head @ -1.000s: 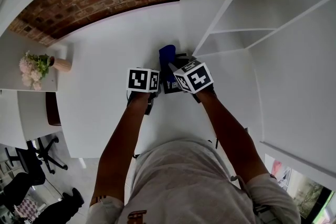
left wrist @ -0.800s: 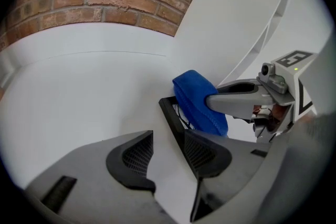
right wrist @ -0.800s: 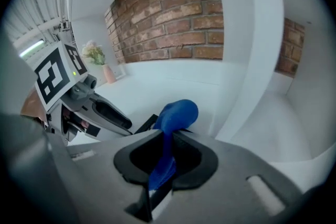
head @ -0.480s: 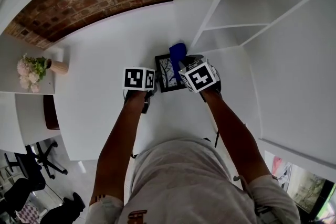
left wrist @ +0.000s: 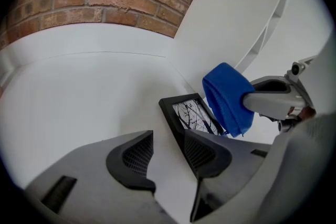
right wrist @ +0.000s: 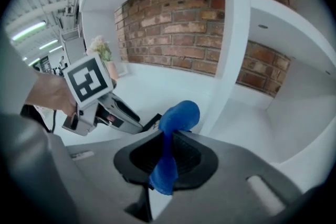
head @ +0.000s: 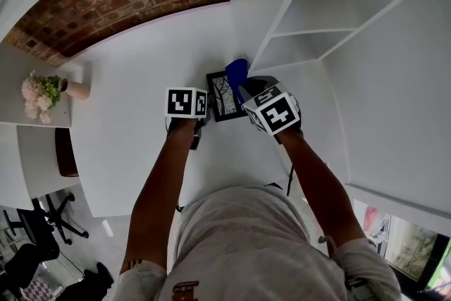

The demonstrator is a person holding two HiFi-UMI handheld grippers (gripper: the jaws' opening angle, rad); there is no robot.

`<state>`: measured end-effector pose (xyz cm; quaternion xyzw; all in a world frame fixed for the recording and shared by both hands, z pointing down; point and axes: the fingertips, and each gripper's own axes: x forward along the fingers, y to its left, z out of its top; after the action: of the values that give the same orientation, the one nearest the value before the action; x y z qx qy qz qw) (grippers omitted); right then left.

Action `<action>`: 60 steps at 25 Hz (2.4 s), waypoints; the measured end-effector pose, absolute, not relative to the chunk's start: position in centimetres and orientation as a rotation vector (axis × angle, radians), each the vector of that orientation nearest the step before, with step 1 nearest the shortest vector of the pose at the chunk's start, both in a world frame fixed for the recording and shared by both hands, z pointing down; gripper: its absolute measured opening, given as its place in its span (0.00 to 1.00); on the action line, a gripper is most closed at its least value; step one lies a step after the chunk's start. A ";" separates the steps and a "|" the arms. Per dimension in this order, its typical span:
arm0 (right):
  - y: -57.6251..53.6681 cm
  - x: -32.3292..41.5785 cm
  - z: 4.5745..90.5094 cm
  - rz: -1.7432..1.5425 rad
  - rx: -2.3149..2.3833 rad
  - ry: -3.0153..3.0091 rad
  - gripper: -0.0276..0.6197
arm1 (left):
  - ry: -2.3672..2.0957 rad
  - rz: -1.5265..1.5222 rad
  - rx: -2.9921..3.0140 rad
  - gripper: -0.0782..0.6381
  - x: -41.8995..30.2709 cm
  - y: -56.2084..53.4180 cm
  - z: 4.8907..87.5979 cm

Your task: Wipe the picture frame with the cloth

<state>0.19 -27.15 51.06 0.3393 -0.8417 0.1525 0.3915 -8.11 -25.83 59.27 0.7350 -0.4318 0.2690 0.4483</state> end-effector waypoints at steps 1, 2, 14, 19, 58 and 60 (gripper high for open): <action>-26.8 -0.3 50.5 0.427 0.856 -2.169 0.12 | -1.068 0.666 1.819 0.36 -8.1 -25.8 59.3; -26.5 -0.8 50.1 0.474 0.850 -2.200 0.12 | -1.067 0.666 1.819 0.36 -8.1 -25.8 59.3; -25.1 -3.7 54.8 0.887 0.797 -2.191 0.12 | -1.072 0.658 1.821 0.36 -8.1 -25.9 59.2; -25.8 -1.9 56.3 0.798 0.842 -2.112 0.12 | -1.074 0.657 1.822 0.36 -8.1 -25.9 59.3; -21.2 -3.0 55.7 0.892 0.879 -2.135 0.12 | -1.082 0.649 1.841 0.36 -8.1 -25.7 59.3; -21.4 -2.2 56.2 0.853 0.889 -2.112 0.12 | -1.083 0.649 1.843 0.36 -8.1 -25.7 59.3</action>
<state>-2.24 -21.44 56.15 0.3416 -0.8120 0.3281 0.3411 -8.08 -25.73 59.26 0.7416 -0.4355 0.2611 0.4384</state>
